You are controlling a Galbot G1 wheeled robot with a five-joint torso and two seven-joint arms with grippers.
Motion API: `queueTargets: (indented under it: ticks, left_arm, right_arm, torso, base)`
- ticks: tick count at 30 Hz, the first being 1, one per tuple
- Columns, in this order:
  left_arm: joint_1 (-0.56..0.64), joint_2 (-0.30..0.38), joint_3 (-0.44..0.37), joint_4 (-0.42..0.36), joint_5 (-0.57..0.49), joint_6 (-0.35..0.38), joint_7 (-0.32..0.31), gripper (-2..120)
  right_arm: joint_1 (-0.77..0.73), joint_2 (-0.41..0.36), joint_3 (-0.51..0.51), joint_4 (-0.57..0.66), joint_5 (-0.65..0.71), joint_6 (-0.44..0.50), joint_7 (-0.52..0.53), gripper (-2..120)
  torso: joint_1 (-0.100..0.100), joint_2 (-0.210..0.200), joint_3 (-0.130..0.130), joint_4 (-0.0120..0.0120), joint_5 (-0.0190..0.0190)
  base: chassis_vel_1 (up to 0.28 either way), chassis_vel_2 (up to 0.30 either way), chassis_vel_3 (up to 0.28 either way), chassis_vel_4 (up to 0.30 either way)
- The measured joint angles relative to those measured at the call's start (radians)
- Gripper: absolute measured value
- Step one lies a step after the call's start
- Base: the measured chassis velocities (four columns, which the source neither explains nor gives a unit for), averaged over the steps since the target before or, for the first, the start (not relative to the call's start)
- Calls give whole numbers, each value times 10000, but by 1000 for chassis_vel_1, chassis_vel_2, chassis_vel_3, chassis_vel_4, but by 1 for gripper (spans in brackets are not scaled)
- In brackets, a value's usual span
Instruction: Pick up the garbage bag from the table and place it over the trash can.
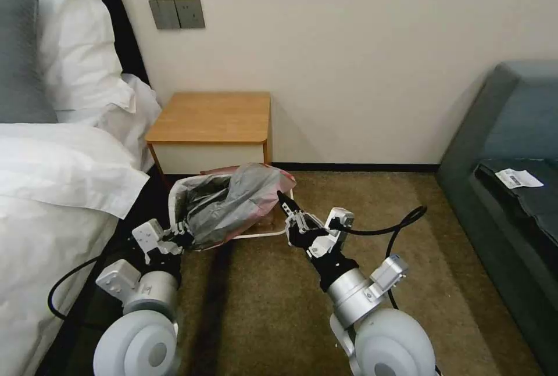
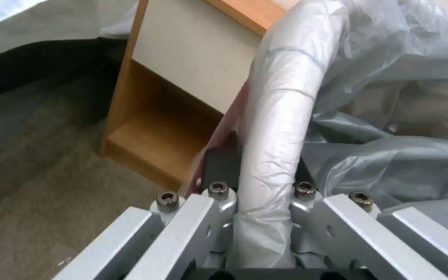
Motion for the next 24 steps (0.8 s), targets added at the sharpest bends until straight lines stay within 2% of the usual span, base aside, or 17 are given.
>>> queueTargets:
  ticks: [12, 24]
  left_arm:
    - [384, -87, 56, -352, 182, -104, 25, 7]
    - [586, -240, 110, -383, 417, -147, 61, 7]
  right_arm:
    - [193, 427, -64, -529, 512, 292, -651, 0]
    - [755, 1098, -363, -1302, 691, 453, -1222, 41]
  torso:
    - [0, 0, 0, 1, 0]
    - [0, 0, 0, 0, -1]
  base:
    - [0, 0, 0, 0]
    - [0, 0, 0, 0]
